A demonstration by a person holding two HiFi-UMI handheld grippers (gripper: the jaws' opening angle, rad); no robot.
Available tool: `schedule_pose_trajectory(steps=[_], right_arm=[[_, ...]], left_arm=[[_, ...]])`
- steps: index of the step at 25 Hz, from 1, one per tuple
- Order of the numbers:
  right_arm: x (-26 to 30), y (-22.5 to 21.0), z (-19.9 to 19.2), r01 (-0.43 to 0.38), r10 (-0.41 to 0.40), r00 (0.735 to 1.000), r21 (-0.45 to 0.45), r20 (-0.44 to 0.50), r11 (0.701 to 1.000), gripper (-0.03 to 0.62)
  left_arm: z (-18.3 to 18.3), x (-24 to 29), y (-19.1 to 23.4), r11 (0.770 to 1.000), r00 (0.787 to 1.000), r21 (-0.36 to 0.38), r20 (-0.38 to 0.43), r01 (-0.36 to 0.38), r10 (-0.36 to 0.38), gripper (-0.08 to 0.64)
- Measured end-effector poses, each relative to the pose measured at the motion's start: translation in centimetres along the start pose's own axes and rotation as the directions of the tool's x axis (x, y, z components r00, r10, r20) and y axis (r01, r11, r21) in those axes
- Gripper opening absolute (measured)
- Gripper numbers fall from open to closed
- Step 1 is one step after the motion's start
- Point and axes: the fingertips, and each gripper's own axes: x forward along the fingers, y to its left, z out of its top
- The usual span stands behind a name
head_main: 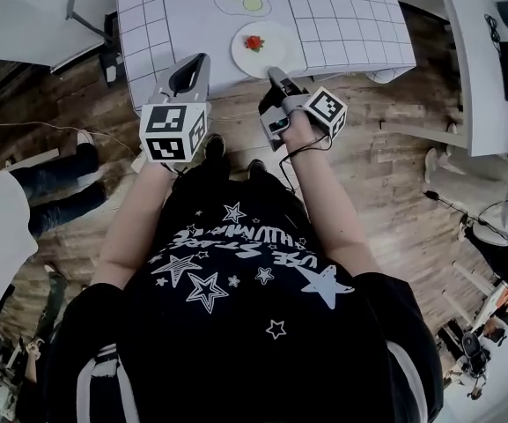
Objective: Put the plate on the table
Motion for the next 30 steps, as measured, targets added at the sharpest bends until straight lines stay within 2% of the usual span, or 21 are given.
schedule_pose_trajectory(steps=[4,11,17,24,28,30], right_arm=[[-0.44,-0.61,-0.16,0.076,-0.077,0.997,-0.016,-0.027,0.997,0.023],[-0.21,-1.07,-0.29,0.084,-0.084,0.994,0.000,-0.070,0.996,0.025],[0.28,-0.76,-0.39,0.103,-0.106,0.992,-0.039,-0.073,0.994,0.026],[0.02,-1.04,-0.54,0.144,-0.146,0.987,-0.033,-0.068,0.989,0.026],[0.21,-0.84,-0.54,0.151,-0.153,0.985,-0.035,-0.075,0.988,0.088],[0.28,-0.76,-0.53,0.153,-0.156,0.984,-0.040,-0.082,0.987,0.098]], left_arm=[[0.14,-0.25,-0.41,1.000,1.000,0.001,-0.001,-0.012,0.012,0.009],[-0.29,-0.59,-0.96,1.000,1.000,-0.004,-0.008,-0.021,0.021,0.009],[-0.28,-0.63,-1.06,1.000,1.000,-0.007,-0.003,-0.026,0.026,0.009],[-0.24,-0.77,-0.68,0.999,0.999,-0.012,-0.002,-0.034,0.033,0.009],[-0.20,-1.05,-0.34,0.999,0.999,-0.015,0.003,-0.038,0.038,0.009],[-0.13,-1.03,-0.12,0.999,0.999,-0.020,0.007,-0.041,0.041,0.009]])
